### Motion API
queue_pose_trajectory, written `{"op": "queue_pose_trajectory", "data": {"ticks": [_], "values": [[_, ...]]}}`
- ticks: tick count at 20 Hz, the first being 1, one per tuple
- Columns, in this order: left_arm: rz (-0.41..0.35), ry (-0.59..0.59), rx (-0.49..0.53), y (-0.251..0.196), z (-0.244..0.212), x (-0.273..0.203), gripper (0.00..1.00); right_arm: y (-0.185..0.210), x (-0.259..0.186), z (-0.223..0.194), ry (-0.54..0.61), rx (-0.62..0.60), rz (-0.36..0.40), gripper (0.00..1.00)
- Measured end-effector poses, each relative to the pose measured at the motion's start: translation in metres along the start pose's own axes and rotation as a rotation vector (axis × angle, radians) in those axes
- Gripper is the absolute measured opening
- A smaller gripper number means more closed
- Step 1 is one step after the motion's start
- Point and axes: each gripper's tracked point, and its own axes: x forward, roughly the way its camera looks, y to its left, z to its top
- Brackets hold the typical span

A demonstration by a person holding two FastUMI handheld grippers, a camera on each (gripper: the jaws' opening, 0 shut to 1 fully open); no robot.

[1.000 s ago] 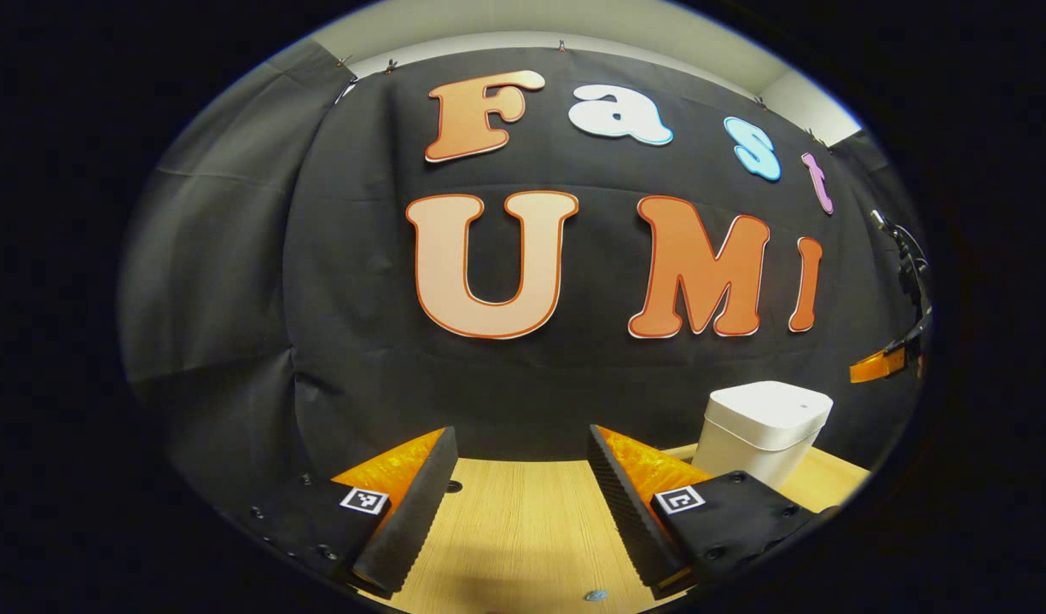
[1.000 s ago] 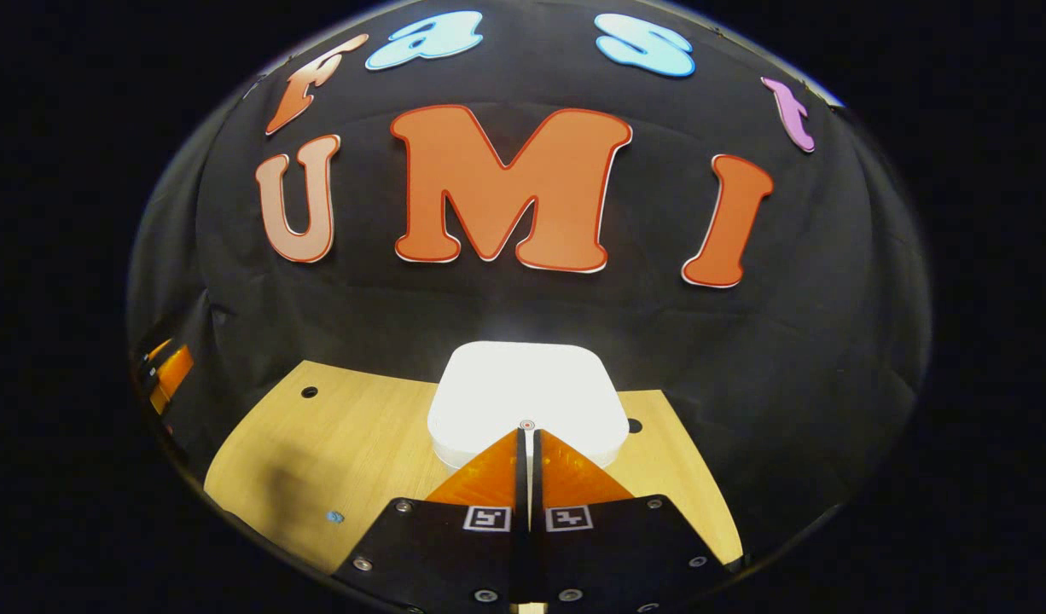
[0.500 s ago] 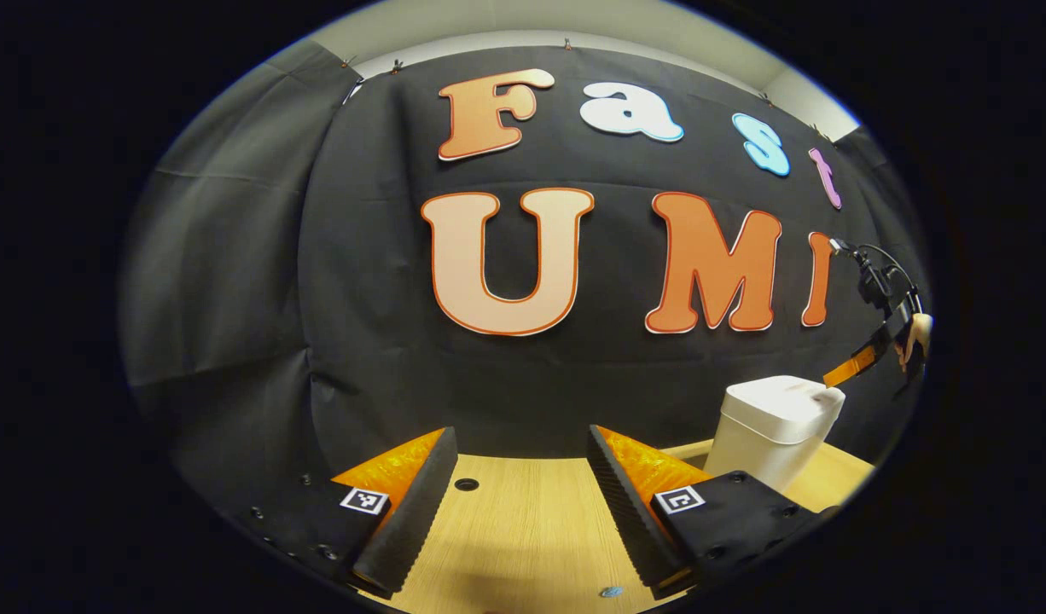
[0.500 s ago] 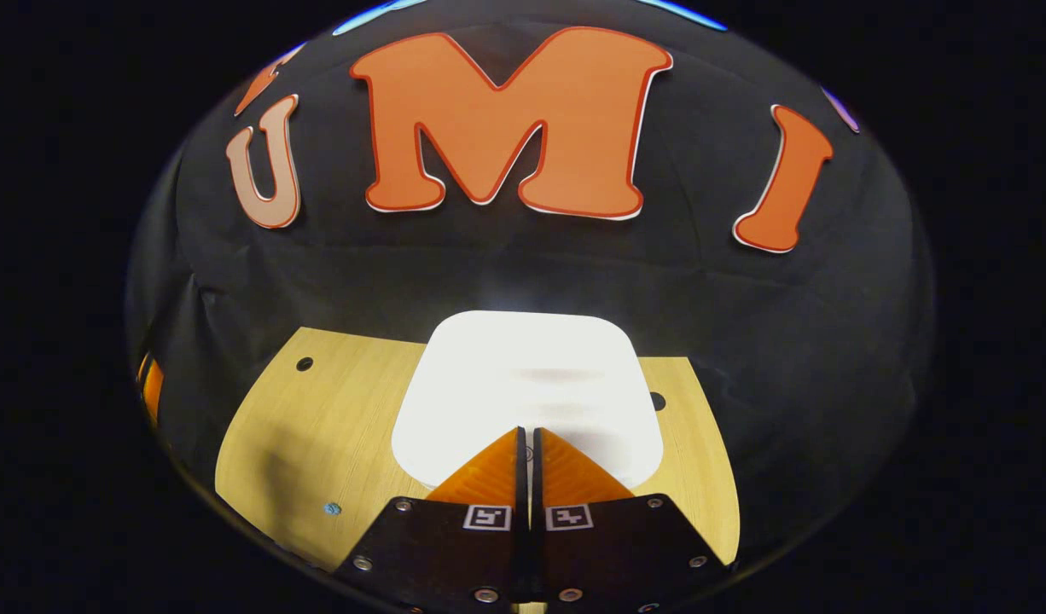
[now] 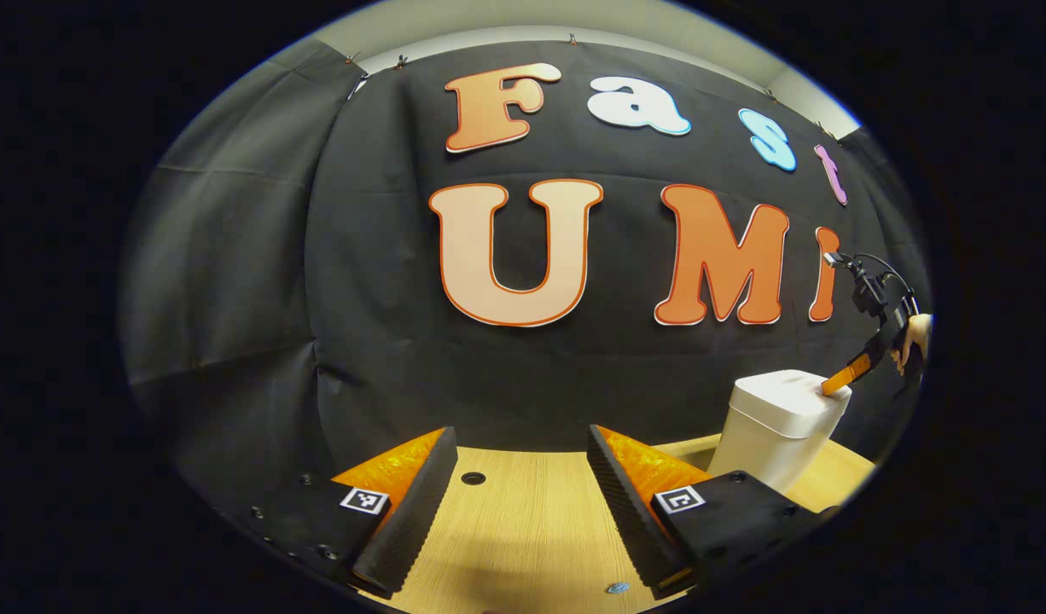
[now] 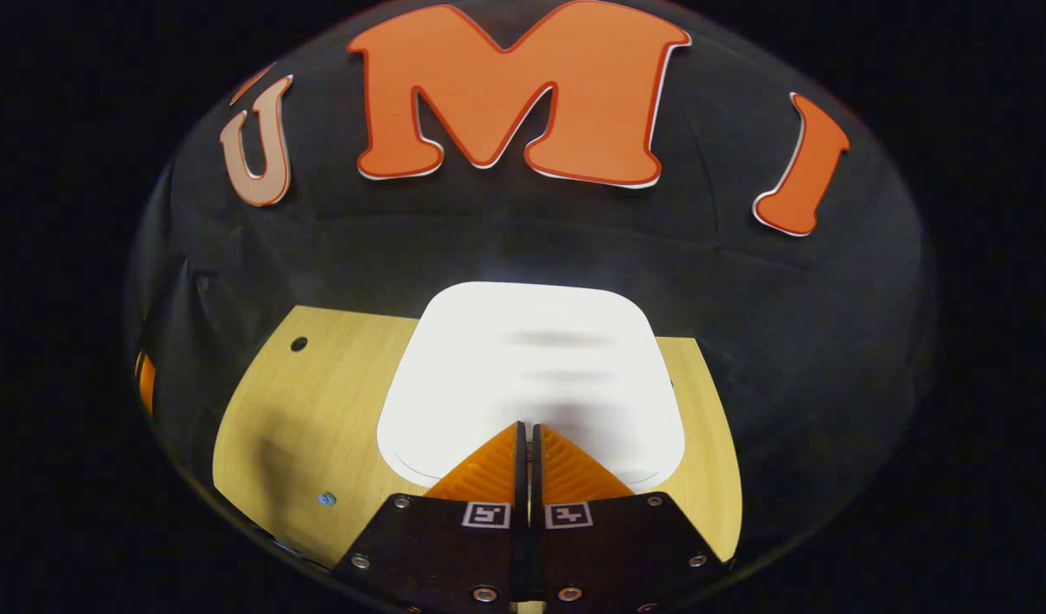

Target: Press the lid of the desktop garbage bin to open it, pick up the crumpled paper on the desktop and throw it into the bin, then pick up the pop can on the desktop and drop it into the bin, and finally close the garbage bin lid.

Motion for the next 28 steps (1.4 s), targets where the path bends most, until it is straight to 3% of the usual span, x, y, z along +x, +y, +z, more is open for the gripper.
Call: {"op": "queue_pose_trajectory", "data": {"ticks": [4,8,11,15,20,24,28], "values": [[-0.007,0.014,-0.014,-0.005,-0.007,0.001,0.98,0.004,0.002,-0.001,-0.018,0.068,0.057,0.0],[-0.01,0.002,0.002,-0.004,-0.001,0.0,0.98,-0.001,-0.002,0.002,-0.041,-0.036,0.005,0.01],[-0.004,-0.01,0.008,-0.002,0.006,-0.004,0.96,-0.006,-0.011,0.012,-0.083,0.003,-0.051,0.01],[0.002,-0.033,0.019,-0.002,0.015,-0.011,0.97,-0.012,-0.049,0.039,-0.247,-0.022,-0.119,0.01],[0.004,-0.039,0.015,-0.004,0.018,-0.015,0.98,-0.003,-0.094,0.059,-0.414,0.056,-0.103,0.01],[0.006,-0.042,0.008,-0.005,0.017,-0.015,0.96,0.007,-0.124,0.046,-0.495,0.052,-0.113,0.01],[0.008,-0.044,0.012,-0.003,0.013,-0.016,0.97,0.033,-0.134,0.017,-0.523,0.113,-0.072,0.06]]}}
